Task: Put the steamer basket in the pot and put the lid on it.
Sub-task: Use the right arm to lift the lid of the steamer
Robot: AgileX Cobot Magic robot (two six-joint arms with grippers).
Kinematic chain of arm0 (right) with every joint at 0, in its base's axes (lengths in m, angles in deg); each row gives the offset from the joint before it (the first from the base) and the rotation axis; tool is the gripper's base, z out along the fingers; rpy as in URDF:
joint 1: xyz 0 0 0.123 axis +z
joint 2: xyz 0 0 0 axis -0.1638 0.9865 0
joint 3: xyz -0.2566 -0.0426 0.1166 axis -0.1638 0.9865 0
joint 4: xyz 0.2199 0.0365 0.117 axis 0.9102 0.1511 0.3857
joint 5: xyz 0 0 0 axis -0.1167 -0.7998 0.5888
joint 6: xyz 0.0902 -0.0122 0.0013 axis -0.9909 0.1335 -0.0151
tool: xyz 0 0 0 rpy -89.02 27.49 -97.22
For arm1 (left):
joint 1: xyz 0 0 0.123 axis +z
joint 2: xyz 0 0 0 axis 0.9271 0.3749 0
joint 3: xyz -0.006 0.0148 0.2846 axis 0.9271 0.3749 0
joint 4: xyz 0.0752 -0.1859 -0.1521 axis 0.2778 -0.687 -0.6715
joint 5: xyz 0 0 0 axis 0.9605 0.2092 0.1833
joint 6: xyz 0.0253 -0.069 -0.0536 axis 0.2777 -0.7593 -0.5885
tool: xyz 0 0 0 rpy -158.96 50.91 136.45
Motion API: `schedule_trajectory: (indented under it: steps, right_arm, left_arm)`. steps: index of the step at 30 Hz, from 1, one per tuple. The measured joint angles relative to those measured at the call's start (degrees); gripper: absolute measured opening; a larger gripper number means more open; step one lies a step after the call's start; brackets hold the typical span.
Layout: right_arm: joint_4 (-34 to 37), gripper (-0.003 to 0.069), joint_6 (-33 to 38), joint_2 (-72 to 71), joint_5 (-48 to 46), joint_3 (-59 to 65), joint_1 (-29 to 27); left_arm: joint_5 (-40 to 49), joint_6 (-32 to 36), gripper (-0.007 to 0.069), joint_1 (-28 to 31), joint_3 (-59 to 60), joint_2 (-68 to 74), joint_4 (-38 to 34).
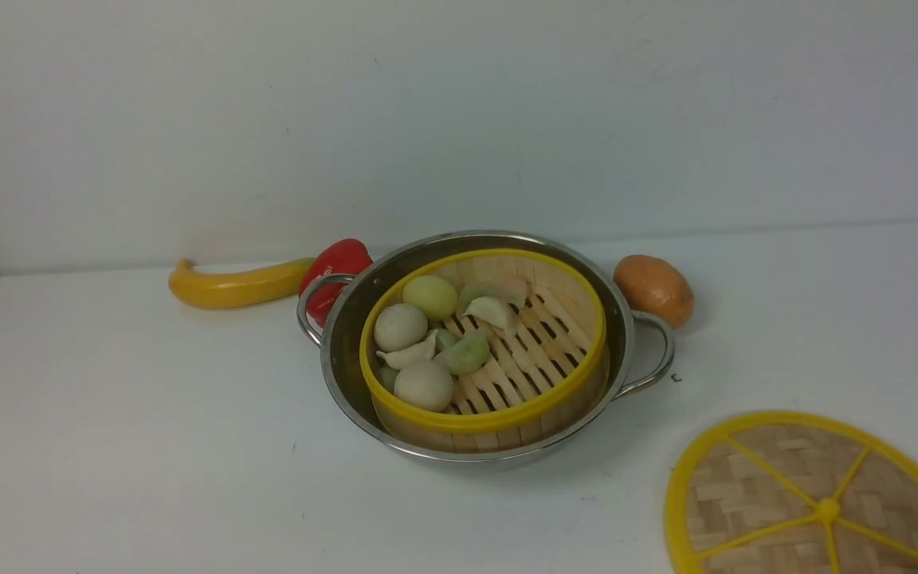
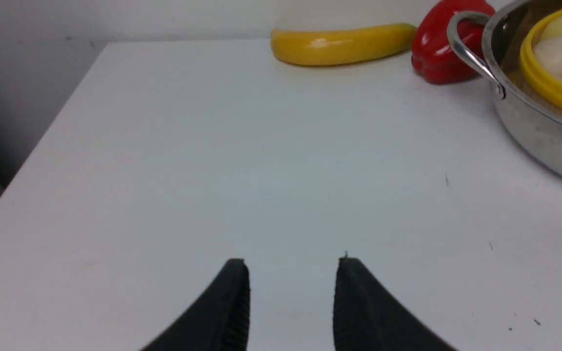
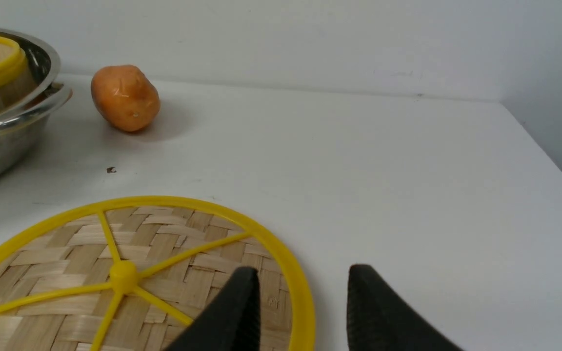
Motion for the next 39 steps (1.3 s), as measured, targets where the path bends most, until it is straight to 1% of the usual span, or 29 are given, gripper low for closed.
schedule_trajectory:
  steps: [5,10,13,18,25,29,39]
  right_arm:
    - [0.00,0.0241,0.00,0.00,0.00,0.00,0.00]
    - [0.00,0.0241,0.00,0.00,0.00,0.00,0.00]
    - [0.00,0.0241,0.00,0.00,0.00,0.00,0.00]
    - [0.00,0.0241,0.00,0.00,0.00,0.00,0.00]
    - [0.00,0.0241,0.00,0.00,0.00,0.00,0.00]
    - [0.00,0.0241,0.00,0.00,0.00,0.00,0.00]
    - [0.00,0.0241,0.00,0.00,0.00,0.00,0.00]
  left_arm:
    - [-1.78,0.00,0.0239,0.00,1.03,-2.70,0.42]
    - [-7.81,-0.06,0.0239,0.00,4.00,-2.86,0.42]
    - [-9.93,-2.14,0.0239,0.00,8.03,-2.86,0.42]
    - [-9.03,-3.15,0.0239,-0.92,10.09,-2.86,0.48]
    - [-8.72,-3.31,0.0239,-3.97,10.09,-2.86,1.01]
    - [-8.72,-4.59,0.0239,-4.04,10.09,-2.86,1.08]
    - [-8.72,-4.54,0.0239,-4.04,10.09,-2.86,1.51]
